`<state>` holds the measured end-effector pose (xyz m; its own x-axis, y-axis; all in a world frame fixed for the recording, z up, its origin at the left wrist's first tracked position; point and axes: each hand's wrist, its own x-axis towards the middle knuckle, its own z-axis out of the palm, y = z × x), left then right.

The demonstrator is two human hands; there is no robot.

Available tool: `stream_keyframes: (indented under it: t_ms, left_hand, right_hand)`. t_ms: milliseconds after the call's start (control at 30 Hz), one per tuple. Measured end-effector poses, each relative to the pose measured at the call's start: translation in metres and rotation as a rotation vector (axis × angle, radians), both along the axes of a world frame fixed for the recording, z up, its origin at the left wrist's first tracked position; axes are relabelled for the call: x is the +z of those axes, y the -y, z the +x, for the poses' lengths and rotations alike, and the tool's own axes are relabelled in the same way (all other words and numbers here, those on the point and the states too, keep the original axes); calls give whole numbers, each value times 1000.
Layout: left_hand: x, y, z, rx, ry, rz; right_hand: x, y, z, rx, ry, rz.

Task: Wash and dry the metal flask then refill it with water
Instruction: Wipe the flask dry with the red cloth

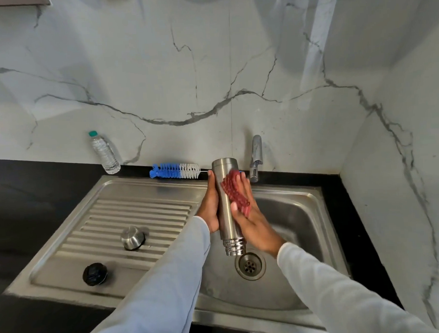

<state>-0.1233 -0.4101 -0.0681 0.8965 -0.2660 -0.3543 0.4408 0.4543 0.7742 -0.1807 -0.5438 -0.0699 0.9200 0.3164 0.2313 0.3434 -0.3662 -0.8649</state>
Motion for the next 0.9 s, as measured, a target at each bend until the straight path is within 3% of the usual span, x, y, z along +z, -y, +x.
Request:
stream_keyframes:
  t_ms: [267, 433, 633, 767, 900]
  left_hand:
    - [-8, 7, -9, 50, 16, 112]
    - [-4, -11, 0, 93, -25, -108]
    - [-12, -18, 1, 22, -181, 27]
    - [-10, -14, -1, 167, 26, 385]
    - [-12, -15, -7, 98, 186, 416]
  right_hand:
    - [39, -11, 57, -83, -63, 66]
    - [14, -17, 5, 22, -61, 57]
    - [-28, -16, -49, 71, -1, -28]
    - [-25, -22, -52, 3, -79, 133]
    - [0, -24, -39, -89, -305, 380]
